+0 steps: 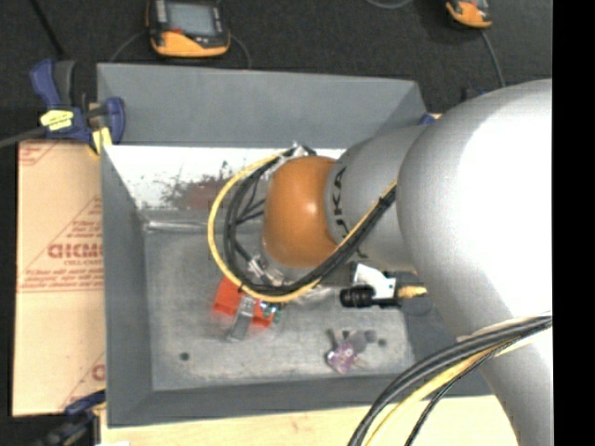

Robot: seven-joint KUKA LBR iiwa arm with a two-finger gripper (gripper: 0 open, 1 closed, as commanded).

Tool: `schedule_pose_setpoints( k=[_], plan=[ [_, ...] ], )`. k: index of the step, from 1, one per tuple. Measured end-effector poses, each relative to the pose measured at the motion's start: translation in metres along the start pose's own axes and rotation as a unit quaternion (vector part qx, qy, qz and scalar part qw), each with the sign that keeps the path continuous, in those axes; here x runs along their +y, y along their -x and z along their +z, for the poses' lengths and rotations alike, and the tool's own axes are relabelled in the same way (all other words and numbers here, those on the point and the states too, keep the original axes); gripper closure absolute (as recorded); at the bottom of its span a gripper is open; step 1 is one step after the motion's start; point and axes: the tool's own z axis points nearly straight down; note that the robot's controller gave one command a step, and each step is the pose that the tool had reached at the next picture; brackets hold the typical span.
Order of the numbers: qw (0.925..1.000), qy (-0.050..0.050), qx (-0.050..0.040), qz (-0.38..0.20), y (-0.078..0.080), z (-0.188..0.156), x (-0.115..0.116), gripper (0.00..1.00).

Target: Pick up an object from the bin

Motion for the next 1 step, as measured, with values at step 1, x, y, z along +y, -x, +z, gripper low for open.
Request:
schedule_pose_setpoints(
  k=[1],
  plan=[
    [1.0000,0.001,-0.0014,0.001,0.0010,-0.0013,0.0001,1.00]
  ],
)
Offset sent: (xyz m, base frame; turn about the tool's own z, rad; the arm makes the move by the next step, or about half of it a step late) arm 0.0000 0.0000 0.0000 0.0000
